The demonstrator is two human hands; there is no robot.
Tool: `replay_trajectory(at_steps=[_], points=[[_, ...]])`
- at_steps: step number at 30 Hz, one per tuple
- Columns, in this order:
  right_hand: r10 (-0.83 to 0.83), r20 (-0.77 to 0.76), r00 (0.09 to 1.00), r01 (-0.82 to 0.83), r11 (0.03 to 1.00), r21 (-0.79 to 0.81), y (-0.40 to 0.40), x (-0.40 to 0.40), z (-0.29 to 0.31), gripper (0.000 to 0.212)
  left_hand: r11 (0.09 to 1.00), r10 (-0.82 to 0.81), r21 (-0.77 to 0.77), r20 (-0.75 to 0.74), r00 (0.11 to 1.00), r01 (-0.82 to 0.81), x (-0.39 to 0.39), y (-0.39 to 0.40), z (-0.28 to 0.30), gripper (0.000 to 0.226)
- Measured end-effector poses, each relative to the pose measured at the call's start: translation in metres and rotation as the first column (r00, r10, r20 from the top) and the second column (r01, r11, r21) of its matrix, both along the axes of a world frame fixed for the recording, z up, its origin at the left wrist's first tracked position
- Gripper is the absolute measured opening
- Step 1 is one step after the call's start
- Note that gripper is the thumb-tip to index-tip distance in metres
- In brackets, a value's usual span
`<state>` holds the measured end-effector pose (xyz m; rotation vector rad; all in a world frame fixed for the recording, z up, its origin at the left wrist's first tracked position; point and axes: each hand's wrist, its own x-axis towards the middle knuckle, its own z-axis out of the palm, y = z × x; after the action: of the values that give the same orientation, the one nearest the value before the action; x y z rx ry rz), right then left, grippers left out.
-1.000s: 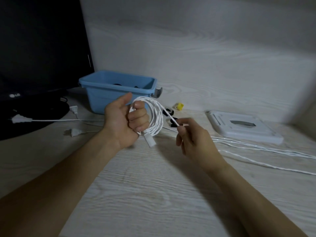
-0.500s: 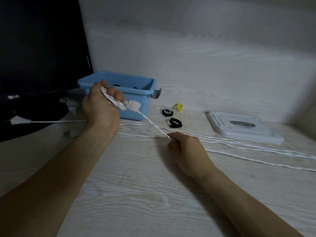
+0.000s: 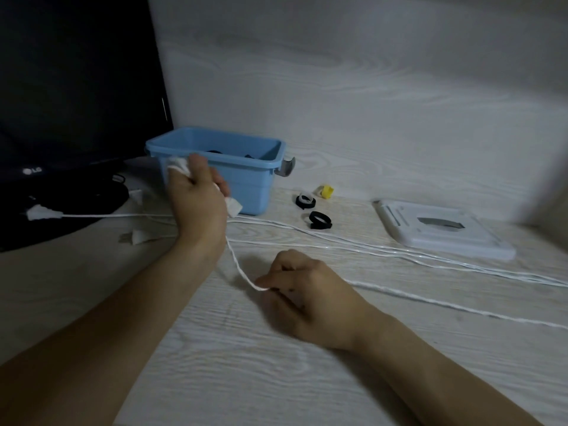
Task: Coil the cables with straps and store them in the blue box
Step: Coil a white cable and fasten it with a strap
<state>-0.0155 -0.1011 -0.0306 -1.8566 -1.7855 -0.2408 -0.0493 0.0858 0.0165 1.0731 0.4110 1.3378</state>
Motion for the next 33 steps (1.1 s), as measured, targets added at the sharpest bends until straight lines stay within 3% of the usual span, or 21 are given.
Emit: replay_trajectory(at_steps=[3, 6, 9, 12, 14, 16, 18, 24, 27, 30, 33], points=[[-0.008, -0.012, 1.000, 0.010, 0.988, 0.156, -0.005, 0.001, 0.007, 0.020, 0.933, -0.082, 0.303, -0.346, 0.935, 0.194, -0.002, -0.014, -0.007, 0.023], [-0.087, -0.046, 0.995, 0.097, 0.933, 0.347, -0.010, 0.005, 0.019, 0.016, 0.804, -0.210, 0.378, -0.541, 0.814, 0.459, -0.004, -0.024, -0.013, 0.022], [-0.244, -0.104, 0.964, 0.263, 0.829, 0.494, -0.018, 0.021, 0.028, 0.011, 0.650, -0.430, 0.268, -0.642, 0.635, 0.711, -0.010, -0.031, -0.014, 0.033], [-0.286, -0.187, 0.940, 0.341, 0.774, 0.533, -0.025, 0.031, 0.030, 0.008, 0.418, -0.694, 0.042, -0.630, 0.349, 0.908, -0.017, -0.039, -0.010, 0.048], [-0.272, -0.256, 0.928, 0.370, 0.760, 0.535, -0.026, 0.034, 0.029, 0.009, 0.270, -0.729, -0.053, -0.664, 0.168, 0.961, -0.019, -0.044, -0.008, 0.057], [-0.266, -0.310, 0.913, 0.398, 0.754, 0.522, -0.025, 0.035, 0.028, 0.011, 0.202, -0.734, -0.119, -0.675, 0.070, 0.972, -0.023, -0.048, -0.007, 0.059], [-0.268, -0.335, 0.903, 0.413, 0.756, 0.508, -0.024, 0.035, 0.028, 0.011, 0.244, -0.742, -0.153, -0.665, 0.083, 0.958, -0.026, -0.050, -0.003, 0.056], [-0.238, -0.479, 0.845, 0.481, 0.730, 0.486, -0.022, 0.031, 0.032, 0.015, 0.419, -0.858, -0.244, -0.421, 0.294, 0.874, -0.022, -0.041, 0.002, 0.050], [-0.255, -0.495, 0.830, 0.499, 0.736, 0.458, -0.027, 0.033, 0.036, 0.016, 0.512, -0.836, -0.286, -0.382, 0.394, 0.810, -0.019, -0.037, 0.003, 0.051], [-0.220, -0.530, 0.819, 0.462, 0.800, 0.383, -0.027, 0.034, 0.034, 0.013, 0.504, -0.862, -0.371, -0.277, 0.426, 0.780, -0.018, -0.038, 0.002, 0.047], [-0.280, -0.486, 0.828, 0.459, 0.836, 0.301, -0.027, 0.039, 0.030, 0.008, 0.472, -0.864, -0.439, -0.057, 0.500, 0.765, -0.015, -0.034, 0.001, 0.048]])
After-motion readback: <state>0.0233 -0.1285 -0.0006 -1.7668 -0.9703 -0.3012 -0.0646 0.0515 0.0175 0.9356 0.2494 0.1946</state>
